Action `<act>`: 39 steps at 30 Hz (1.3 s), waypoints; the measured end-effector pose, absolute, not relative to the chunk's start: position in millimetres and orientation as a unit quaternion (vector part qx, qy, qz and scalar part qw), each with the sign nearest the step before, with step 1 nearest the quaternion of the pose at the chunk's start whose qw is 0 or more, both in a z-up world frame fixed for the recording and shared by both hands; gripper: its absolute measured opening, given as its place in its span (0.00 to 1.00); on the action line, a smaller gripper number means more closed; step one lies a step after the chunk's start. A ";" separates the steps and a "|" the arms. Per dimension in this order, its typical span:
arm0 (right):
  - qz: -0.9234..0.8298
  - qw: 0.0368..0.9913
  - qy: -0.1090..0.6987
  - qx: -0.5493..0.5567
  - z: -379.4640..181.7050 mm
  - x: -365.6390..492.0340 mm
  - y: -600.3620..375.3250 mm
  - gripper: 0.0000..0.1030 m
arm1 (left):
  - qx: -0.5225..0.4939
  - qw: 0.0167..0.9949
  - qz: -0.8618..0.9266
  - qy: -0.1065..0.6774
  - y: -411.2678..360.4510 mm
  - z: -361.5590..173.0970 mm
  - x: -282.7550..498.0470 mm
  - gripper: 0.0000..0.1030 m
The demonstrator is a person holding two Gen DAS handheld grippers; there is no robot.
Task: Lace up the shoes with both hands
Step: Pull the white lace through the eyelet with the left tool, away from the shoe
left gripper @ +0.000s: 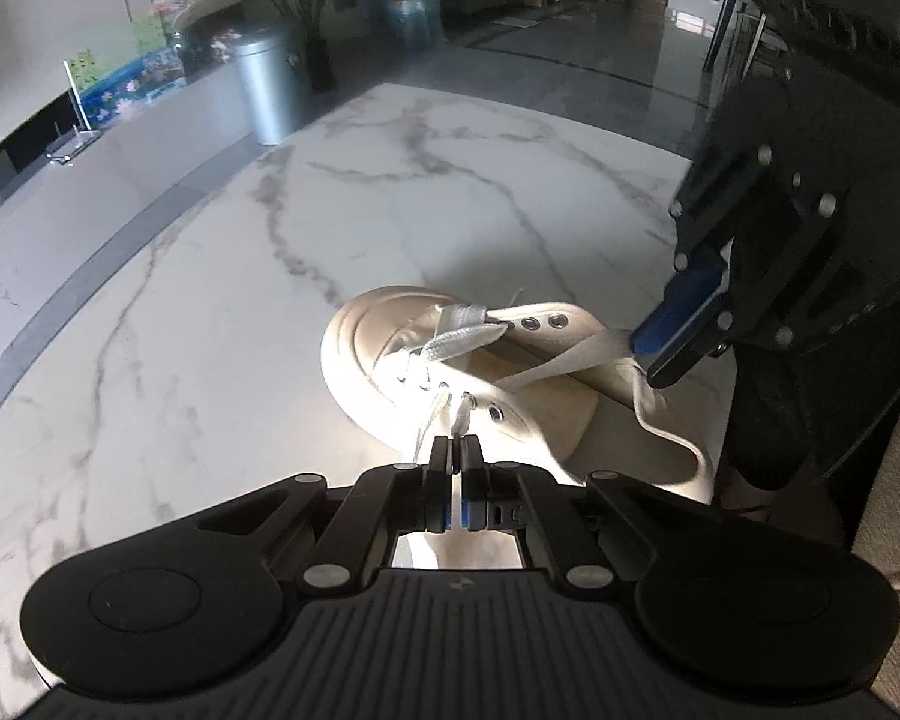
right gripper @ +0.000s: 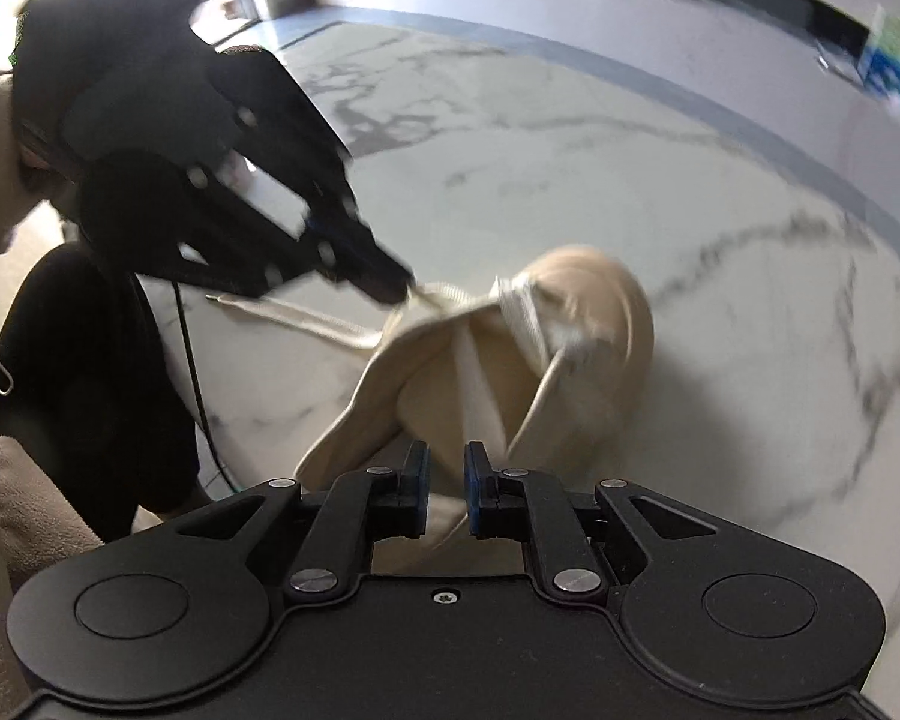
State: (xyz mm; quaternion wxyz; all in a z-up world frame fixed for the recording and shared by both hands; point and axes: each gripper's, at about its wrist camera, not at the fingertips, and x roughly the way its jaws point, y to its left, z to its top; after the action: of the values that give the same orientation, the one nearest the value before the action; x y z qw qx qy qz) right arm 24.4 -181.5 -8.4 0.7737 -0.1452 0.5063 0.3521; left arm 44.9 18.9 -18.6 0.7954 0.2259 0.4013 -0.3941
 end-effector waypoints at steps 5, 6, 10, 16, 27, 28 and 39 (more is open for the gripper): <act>0.280 0.798 0.527 -0.079 -21.5 24.6 -190.3 0.18 | 0.235 0.814 -0.351 0.399 26.6 -2.7 32.8 0.01; 0.258 0.805 0.530 -0.061 -24.2 25.4 -193.1 0.22 | 0.238 0.817 -0.341 0.399 28.2 0.9 30.0 0.01; 0.236 0.818 0.523 -0.033 -26.7 21.5 -194.6 0.22 | 0.248 0.829 -0.308 0.395 35.6 16.9 23.4 0.01; 0.216 0.832 0.512 -0.007 -30.6 19.0 -193.3 0.22 | 0.268 0.841 -0.276 0.381 42.2 38.9 12.2 0.01; 0.203 0.852 0.483 0.012 -31.8 14.6 -198.1 0.02 | 0.301 0.855 -0.216 0.363 49.2 71.0 -12.6 0.02; 0.203 0.852 0.482 0.013 -32.3 14.2 -198.0 0.02 | 0.304 0.856 -0.211 0.361 50.2 74.8 -15.4 0.01; 0.201 0.859 0.471 0.012 -33.0 6.2 -198.6 0.02 | 0.344 0.860 -0.148 0.347 67.5 111.3 -31.3 0.02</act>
State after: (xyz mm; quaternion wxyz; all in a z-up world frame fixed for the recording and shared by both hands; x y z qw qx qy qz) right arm 6.2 -198.6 -33.0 0.8588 0.0120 0.4710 0.2011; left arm -31.3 67.5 111.3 0.8602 0.3438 0.3465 -0.1477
